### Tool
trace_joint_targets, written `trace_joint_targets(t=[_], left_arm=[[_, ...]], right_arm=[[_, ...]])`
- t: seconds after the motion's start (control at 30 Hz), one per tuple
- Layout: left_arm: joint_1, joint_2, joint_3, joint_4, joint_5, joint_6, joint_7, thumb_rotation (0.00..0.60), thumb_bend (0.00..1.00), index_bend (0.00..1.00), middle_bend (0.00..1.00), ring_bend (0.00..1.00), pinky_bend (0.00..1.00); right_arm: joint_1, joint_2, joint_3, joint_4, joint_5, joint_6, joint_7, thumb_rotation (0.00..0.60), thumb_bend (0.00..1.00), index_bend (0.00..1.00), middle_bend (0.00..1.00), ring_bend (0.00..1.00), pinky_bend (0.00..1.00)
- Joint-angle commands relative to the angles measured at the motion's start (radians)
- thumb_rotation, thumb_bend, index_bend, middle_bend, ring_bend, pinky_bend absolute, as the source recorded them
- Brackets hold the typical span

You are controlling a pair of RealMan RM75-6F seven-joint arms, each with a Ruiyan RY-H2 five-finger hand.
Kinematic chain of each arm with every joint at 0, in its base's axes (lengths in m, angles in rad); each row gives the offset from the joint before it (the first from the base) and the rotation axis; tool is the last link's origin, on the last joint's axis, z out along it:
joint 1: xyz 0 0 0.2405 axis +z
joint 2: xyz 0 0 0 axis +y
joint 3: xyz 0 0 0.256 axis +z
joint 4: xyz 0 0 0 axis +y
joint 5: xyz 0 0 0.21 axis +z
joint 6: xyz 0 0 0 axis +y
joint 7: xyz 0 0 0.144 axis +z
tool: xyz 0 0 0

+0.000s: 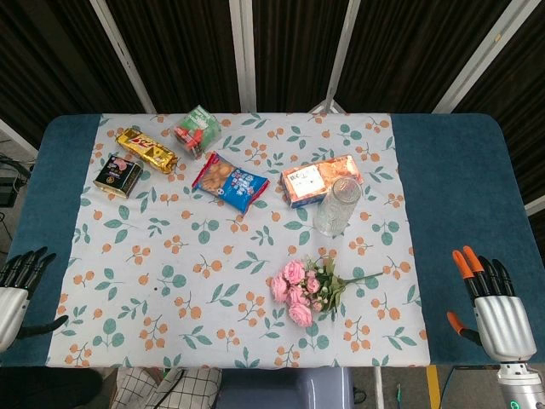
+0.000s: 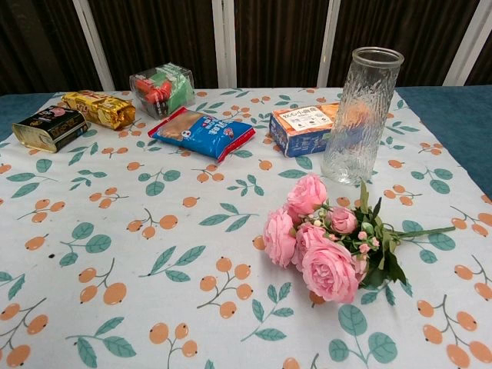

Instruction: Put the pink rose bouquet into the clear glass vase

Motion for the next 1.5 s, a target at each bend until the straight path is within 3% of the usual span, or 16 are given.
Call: trace_joint_targets(t=[0.03,0.5,0.8,1.1,1.5], left_arm=[[0.0,-0.001,0.0,0.001,0.002,0.002,0.001,0.6,0.0,0.0,0.0,0.0,0.0],[0.0,-0.009,-0.003,0.001,0.003,0.004,0.02,0.6,0.0,0.0,0.0,0.0,0.0],[-0.004,-0.006,-0.003,-0.004,0.002,-0.002,0.009,0.6,0.0,0.0,0.0,0.0,0.0],[-0.002,-0.001,0.001,-0.006,0.005,0.0,0.0,0.6,0.0,0.0,0.0,0.0,0.0],[-0.008,0.007,0.004,-0.01,0.002,-0.016,-0.025,0.6,0.0,0.0,0.0,0.0,0.0]], right_arm=[[-0.001,0.001,-0.002,-0.001,-0.003,0.003,0.002,0.6,0.28,0.0,0.0,0.0,0.0],[-0.003,0.012,-0.03,-0.044,-0.041,-0.005,0.014,0.6,0.28,0.0,0.0,0.0,0.0],[0.053,-0.015,-0.072,-0.143,-0.075,-0.145,-0.021,0.6,0.28,0.0,0.0,0.0,0.0],[0.142,-0.133,-0.038,-0.181,-0.011,-0.312,-0.122,0.6,0.28,0.0,0.0,0.0,0.0],[0.232,-0.312,0.046,-0.089,0.115,-0.419,-0.193,0.6,0.28,0.0,0.0,0.0,0.0]])
